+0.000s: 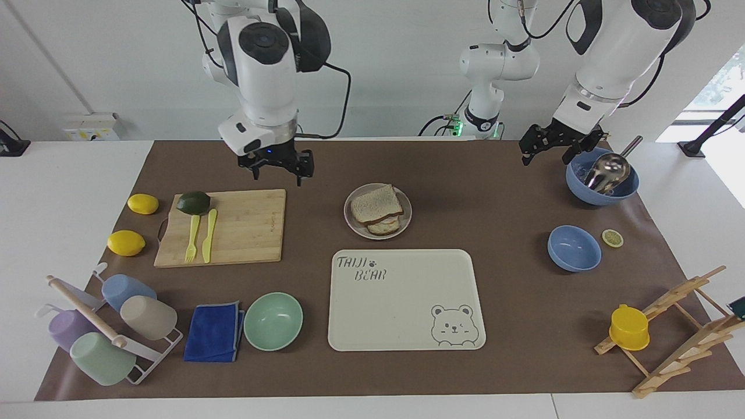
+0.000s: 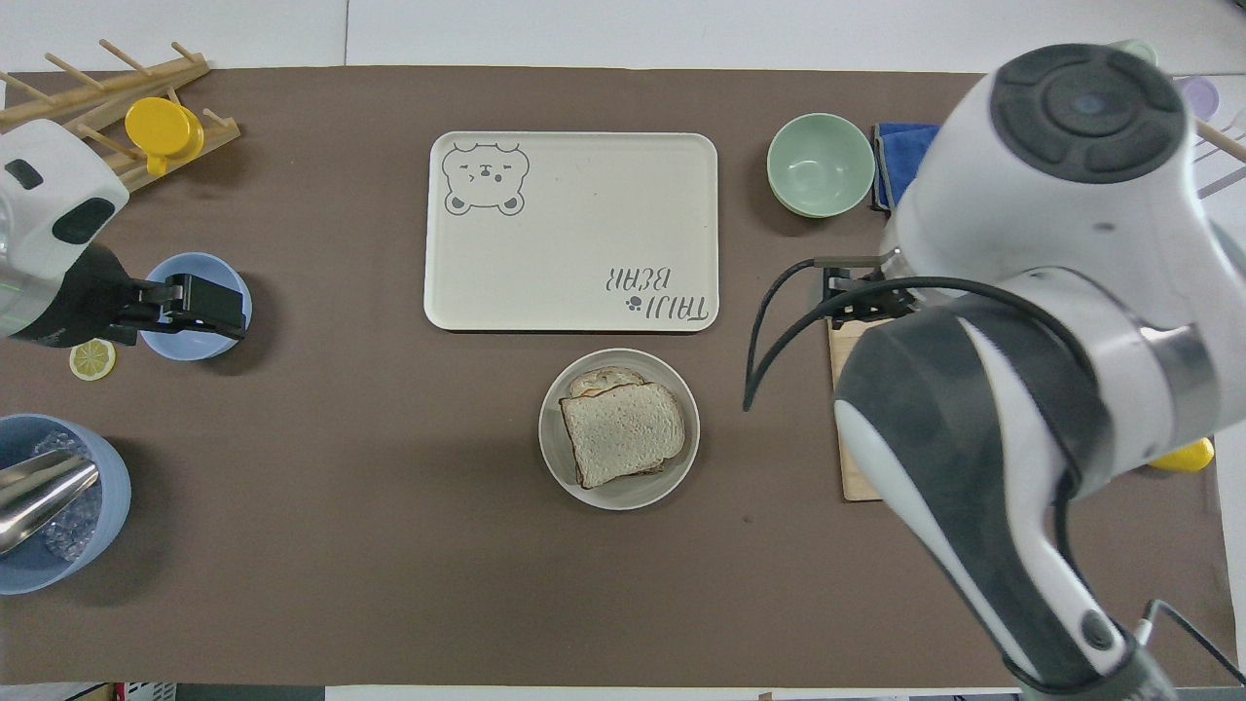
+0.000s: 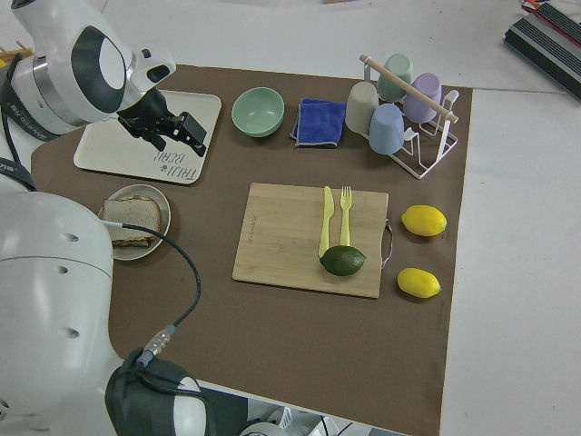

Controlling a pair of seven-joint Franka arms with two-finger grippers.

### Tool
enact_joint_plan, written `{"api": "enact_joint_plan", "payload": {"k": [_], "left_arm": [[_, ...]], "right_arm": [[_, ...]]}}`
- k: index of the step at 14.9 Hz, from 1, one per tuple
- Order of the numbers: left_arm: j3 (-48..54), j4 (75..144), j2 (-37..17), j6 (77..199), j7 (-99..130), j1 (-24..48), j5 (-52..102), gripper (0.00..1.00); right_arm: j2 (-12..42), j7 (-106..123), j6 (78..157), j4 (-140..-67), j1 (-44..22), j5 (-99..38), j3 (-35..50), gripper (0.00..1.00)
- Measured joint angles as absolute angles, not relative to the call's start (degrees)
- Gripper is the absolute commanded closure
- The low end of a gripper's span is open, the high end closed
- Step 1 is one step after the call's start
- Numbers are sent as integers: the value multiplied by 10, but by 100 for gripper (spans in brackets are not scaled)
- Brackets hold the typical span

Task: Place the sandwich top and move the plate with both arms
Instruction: 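Withdraw the right gripper while the left gripper reaches toward the plate, then grasp the rim of the white plate with the left gripper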

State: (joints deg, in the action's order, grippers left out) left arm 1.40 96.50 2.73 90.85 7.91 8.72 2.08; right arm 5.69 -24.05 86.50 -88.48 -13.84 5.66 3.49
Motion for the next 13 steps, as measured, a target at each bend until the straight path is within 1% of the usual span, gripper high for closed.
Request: {"api": "enact_joint_plan", "payload": {"k": [2, 4, 8, 11, 13], "left_arm": [[18, 978, 31, 916, 79, 89, 21, 0], [21, 1014, 43, 944, 81, 106, 22, 0], [25, 1103, 58, 1006, 104, 164, 28, 0], [26, 1174, 59, 1083, 141, 196, 60, 0], [26, 1231, 58, 1148, 164, 224, 83, 0]], "right_arm": [[34, -179, 821, -864, -93, 45, 33, 0], [24, -137, 803, -855, -63, 40, 32, 0], [21, -81, 794, -857, -49, 40, 22, 0], [26, -22, 793, -858, -48, 39, -20, 0], [28, -17, 784, -858, -49, 39, -23, 0]]}}
